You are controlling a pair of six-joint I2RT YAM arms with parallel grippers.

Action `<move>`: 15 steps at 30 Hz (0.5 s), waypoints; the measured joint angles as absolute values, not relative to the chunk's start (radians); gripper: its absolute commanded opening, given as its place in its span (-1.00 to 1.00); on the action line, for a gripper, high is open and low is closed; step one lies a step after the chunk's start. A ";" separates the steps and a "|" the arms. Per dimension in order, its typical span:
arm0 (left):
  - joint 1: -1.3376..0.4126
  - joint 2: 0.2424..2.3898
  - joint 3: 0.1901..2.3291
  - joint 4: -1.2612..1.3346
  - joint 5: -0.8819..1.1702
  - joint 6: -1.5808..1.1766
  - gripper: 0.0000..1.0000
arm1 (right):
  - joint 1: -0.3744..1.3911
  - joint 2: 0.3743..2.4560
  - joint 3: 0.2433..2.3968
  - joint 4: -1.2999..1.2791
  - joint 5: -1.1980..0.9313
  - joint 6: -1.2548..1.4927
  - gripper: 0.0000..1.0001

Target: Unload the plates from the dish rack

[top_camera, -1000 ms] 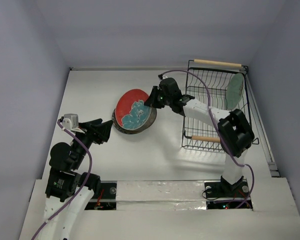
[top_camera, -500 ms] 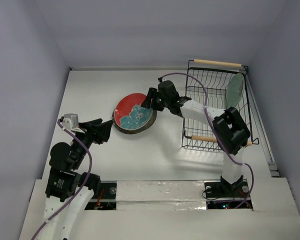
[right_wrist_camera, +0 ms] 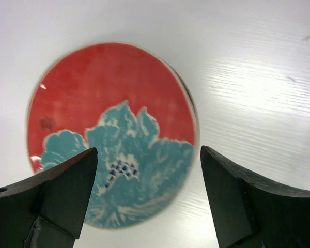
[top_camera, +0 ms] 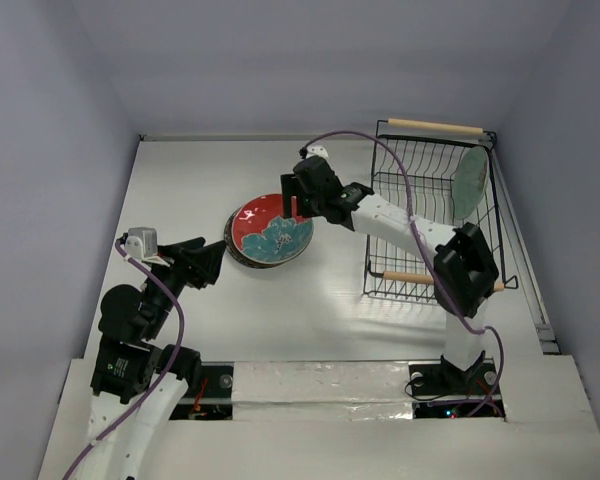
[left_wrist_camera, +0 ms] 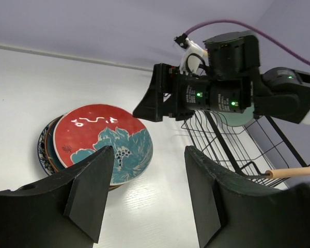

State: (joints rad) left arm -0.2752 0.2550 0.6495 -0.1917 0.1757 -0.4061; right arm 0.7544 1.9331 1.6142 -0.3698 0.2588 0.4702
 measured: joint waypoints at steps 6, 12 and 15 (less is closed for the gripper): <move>-0.275 0.255 0.649 -0.192 0.178 -0.406 0.08 | 0.758 1.817 1.599 -0.459 0.451 0.398 -1.00; -0.275 0.254 0.649 -0.192 0.189 -0.406 -0.19 | 0.558 1.549 1.493 -0.473 0.652 0.379 -1.00; -0.276 0.246 0.649 -0.192 0.193 -0.407 -0.56 | 0.352 1.443 1.433 -0.459 0.731 0.381 -0.74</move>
